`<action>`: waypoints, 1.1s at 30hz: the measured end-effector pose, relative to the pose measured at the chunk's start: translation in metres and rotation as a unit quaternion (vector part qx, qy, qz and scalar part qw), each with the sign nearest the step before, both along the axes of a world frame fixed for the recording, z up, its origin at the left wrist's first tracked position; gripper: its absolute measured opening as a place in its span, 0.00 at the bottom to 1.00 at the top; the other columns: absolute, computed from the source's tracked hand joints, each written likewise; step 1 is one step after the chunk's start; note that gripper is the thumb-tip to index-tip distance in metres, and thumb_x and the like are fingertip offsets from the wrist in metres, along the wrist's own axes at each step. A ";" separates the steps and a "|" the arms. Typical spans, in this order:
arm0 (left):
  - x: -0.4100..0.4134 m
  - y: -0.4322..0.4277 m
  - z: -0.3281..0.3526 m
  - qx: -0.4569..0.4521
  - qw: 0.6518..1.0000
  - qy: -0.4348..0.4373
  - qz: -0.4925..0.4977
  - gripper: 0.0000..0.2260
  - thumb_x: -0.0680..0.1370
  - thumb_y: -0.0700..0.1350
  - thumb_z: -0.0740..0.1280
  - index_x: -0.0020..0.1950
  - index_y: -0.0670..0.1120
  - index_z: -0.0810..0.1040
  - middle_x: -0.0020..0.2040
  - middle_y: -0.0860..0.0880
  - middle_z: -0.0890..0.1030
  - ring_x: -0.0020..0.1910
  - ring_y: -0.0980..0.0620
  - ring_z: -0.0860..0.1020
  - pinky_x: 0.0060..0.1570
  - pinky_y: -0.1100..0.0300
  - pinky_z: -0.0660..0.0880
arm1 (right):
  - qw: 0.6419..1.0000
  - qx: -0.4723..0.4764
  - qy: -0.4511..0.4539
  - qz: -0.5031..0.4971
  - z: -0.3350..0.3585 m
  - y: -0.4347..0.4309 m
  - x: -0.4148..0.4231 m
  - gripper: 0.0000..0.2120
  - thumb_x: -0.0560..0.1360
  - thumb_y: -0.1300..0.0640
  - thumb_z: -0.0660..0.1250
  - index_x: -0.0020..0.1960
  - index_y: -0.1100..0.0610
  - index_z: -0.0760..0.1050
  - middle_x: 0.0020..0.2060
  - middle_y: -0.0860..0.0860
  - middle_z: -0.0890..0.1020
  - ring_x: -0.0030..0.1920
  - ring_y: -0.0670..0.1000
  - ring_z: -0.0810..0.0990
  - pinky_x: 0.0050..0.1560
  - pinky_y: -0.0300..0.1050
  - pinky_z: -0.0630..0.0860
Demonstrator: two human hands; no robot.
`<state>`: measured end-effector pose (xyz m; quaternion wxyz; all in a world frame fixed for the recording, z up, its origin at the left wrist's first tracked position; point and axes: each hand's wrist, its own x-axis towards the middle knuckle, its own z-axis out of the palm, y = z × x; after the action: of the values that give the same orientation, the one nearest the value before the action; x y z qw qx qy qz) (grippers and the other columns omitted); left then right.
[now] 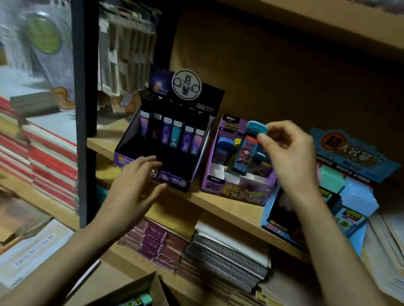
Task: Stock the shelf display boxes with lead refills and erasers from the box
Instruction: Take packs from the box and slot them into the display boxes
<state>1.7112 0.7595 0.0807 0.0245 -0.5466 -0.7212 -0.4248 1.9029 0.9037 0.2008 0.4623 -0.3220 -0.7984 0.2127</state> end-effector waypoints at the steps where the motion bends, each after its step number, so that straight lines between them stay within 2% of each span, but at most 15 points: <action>1: -0.001 0.006 0.000 -0.008 1.000 0.022 0.006 0.22 0.77 0.47 0.66 0.69 0.42 0.70 0.71 0.44 0.68 0.71 0.46 0.64 0.69 0.48 0.64 | 1.000 0.003 0.013 -0.013 0.000 0.008 0.004 0.06 0.74 0.62 0.69 0.48 0.53 0.76 0.40 0.42 0.77 0.43 0.43 0.77 0.46 0.35 0.74; 4: -0.002 0.018 -0.006 -0.032 0.998 0.052 0.007 0.23 0.77 0.50 0.65 0.71 0.45 0.68 0.73 0.46 0.66 0.75 0.48 0.57 0.73 0.49 0.57 | 0.999 0.009 0.030 -0.039 0.001 0.029 0.014 0.07 0.74 0.63 0.68 0.49 0.53 0.76 0.40 0.42 0.77 0.42 0.41 0.77 0.45 0.32 0.74; 7: -0.004 0.021 -0.017 -0.039 0.996 0.078 0.004 0.24 0.77 0.51 0.65 0.71 0.47 0.68 0.74 0.48 0.65 0.75 0.53 0.50 0.72 0.54 0.51 | 0.998 0.005 0.035 -0.055 -0.003 0.048 0.021 0.07 0.74 0.63 0.68 0.50 0.54 0.76 0.41 0.46 0.78 0.39 0.37 0.77 0.39 0.25 0.72; 9: -0.005 0.020 -0.019 -0.030 0.996 0.085 -0.002 0.23 0.76 0.49 0.66 0.70 0.45 0.69 0.73 0.47 0.67 0.75 0.52 0.52 0.71 0.53 0.53 | 0.998 -0.019 0.031 -0.051 -0.010 0.055 0.021 0.07 0.74 0.64 0.68 0.51 0.56 0.77 0.40 0.47 0.79 0.36 0.36 0.77 0.35 0.24 0.71; 12: -0.008 0.019 -0.016 -0.032 0.996 0.088 -0.007 0.23 0.76 0.46 0.68 0.69 0.44 0.70 0.71 0.46 0.69 0.75 0.48 0.56 0.71 0.50 0.57 | 0.997 0.029 -0.052 -0.055 -0.021 0.060 0.017 0.08 0.73 0.63 0.69 0.52 0.58 0.78 0.42 0.49 0.80 0.41 0.41 0.77 0.40 0.23 0.69; 14: -0.009 0.019 -0.015 -0.041 0.995 0.092 -0.010 0.23 0.75 0.45 0.68 0.69 0.44 0.70 0.71 0.45 0.69 0.75 0.46 0.57 0.71 0.48 0.60 | 0.995 0.054 -0.076 -0.046 -0.021 0.061 0.015 0.09 0.73 0.63 0.69 0.53 0.57 0.77 0.44 0.49 0.80 0.44 0.44 0.77 0.41 0.23 0.69; 19: -0.010 0.018 -0.014 -0.043 0.994 0.096 -0.010 0.23 0.74 0.42 0.70 0.69 0.44 0.71 0.70 0.46 0.70 0.74 0.46 0.58 0.70 0.49 0.60 | 0.993 0.089 -0.072 -0.032 -0.016 0.067 0.010 0.08 0.73 0.63 0.70 0.51 0.57 0.75 0.44 0.48 0.79 0.42 0.39 0.76 0.41 0.23 0.70; 21: -0.011 0.019 -0.014 -0.045 0.994 0.096 -0.010 0.24 0.74 0.42 0.70 0.69 0.44 0.70 0.71 0.46 0.69 0.75 0.46 0.57 0.70 0.49 0.60 | 0.989 0.087 -0.109 -0.044 -0.017 0.071 0.009 0.07 0.72 0.62 0.70 0.49 0.56 0.75 0.43 0.49 0.79 0.43 0.44 0.77 0.40 0.27 0.71; 22: -0.011 0.019 -0.014 -0.048 0.994 0.094 -0.010 0.24 0.74 0.42 0.70 0.69 0.45 0.70 0.71 0.47 0.69 0.75 0.47 0.57 0.70 0.49 0.60 | 0.984 0.092 -0.146 -0.054 -0.019 0.073 0.009 0.07 0.72 0.61 0.71 0.47 0.57 0.75 0.42 0.50 0.78 0.44 0.48 0.78 0.41 0.32 0.72; 23: -0.011 0.019 -0.014 -0.051 0.994 0.093 -0.011 0.24 0.74 0.42 0.70 0.69 0.45 0.70 0.71 0.47 0.68 0.75 0.47 0.56 0.70 0.50 0.60 | 0.974 0.105 -0.190 -0.065 -0.021 0.075 0.008 0.07 0.71 0.61 0.72 0.47 0.57 0.75 0.43 0.51 0.78 0.45 0.51 0.77 0.43 0.39 0.72; 25: -0.012 0.018 -0.013 -0.050 0.995 0.088 -0.017 0.24 0.74 0.41 0.70 0.70 0.45 0.69 0.72 0.47 0.68 0.75 0.48 0.55 0.70 0.51 0.59 | 0.946 0.138 -0.277 -0.093 -0.025 0.078 0.007 0.08 0.71 0.58 0.72 0.47 0.58 0.75 0.45 0.53 0.76 0.50 0.55 0.74 0.47 0.45 0.68; 27: -0.010 0.014 -0.009 -0.023 0.996 0.074 -0.031 0.24 0.74 0.39 0.69 0.70 0.45 0.69 0.71 0.47 0.69 0.74 0.51 0.57 0.69 0.51 0.60 | 0.927 0.148 -0.327 -0.113 -0.023 0.077 0.005 0.10 0.72 0.56 0.71 0.50 0.58 0.74 0.49 0.55 0.75 0.54 0.56 0.72 0.48 0.46 0.66; 30: -0.007 0.003 -0.004 0.018 0.996 0.073 -0.044 0.23 0.73 0.36 0.69 0.68 0.43 0.71 0.67 0.46 0.74 0.69 0.51 0.66 0.64 0.51 0.66 | 0.923 0.131 -0.347 -0.103 -0.013 0.071 0.005 0.12 0.72 0.55 0.71 0.53 0.57 0.75 0.53 0.56 0.74 0.57 0.57 0.70 0.53 0.47 0.67; 33: -0.004 -0.016 -0.008 0.002 0.996 0.070 -0.055 0.17 0.74 0.37 0.69 0.62 0.43 0.75 0.57 0.47 0.79 0.57 0.49 0.77 0.53 0.55 0.74 | 0.930 0.141 -0.331 -0.073 -0.004 0.053 0.013 0.13 0.73 0.56 0.69 0.57 0.56 0.75 0.55 0.54 0.74 0.57 0.54 0.69 0.55 0.46 0.66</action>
<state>1.7073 0.7433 0.0728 0.0528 -0.6143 -0.6853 -0.3875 1.9156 0.9565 0.1965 0.2270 -0.3630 -0.9020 -0.0549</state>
